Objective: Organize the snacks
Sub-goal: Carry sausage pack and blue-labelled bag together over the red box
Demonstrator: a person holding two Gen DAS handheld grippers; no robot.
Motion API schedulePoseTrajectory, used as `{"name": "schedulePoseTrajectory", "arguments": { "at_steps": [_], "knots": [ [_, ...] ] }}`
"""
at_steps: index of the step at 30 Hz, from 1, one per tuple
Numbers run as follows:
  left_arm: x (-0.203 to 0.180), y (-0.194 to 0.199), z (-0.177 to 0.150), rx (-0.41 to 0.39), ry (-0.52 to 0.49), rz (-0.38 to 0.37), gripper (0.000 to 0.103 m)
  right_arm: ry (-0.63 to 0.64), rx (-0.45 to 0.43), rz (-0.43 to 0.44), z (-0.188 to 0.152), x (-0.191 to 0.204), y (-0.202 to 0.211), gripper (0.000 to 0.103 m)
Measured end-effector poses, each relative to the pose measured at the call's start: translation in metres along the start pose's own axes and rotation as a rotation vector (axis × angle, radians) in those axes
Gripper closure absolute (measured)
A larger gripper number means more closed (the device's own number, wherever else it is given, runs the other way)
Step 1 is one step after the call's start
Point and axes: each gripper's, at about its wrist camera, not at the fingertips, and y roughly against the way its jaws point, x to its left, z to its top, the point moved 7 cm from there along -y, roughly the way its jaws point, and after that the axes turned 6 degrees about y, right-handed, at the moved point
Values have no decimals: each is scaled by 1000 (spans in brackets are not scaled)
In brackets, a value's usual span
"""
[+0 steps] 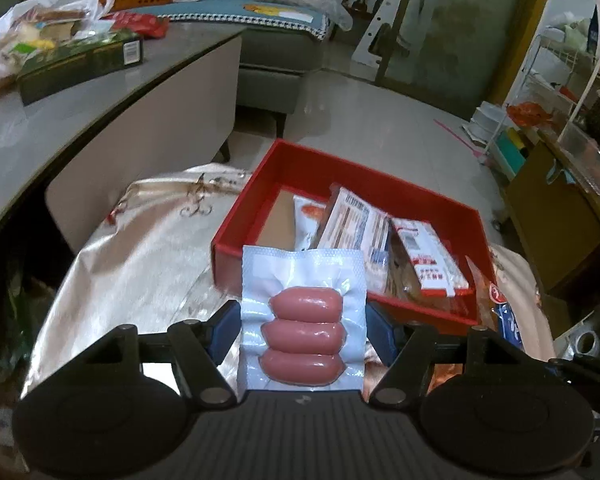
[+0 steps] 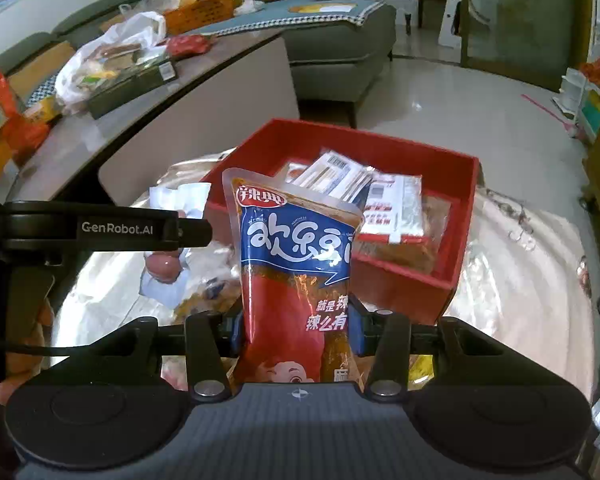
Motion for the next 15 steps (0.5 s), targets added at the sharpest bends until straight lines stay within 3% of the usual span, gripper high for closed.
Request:
{"name": "schedulePoseTrajectory", "arguments": {
  "at_steps": [15],
  "knots": [
    [-17, -13, 28, -62, -48, 16, 43, -26, -47, -31, 29, -19, -11, 48]
  ]
}}
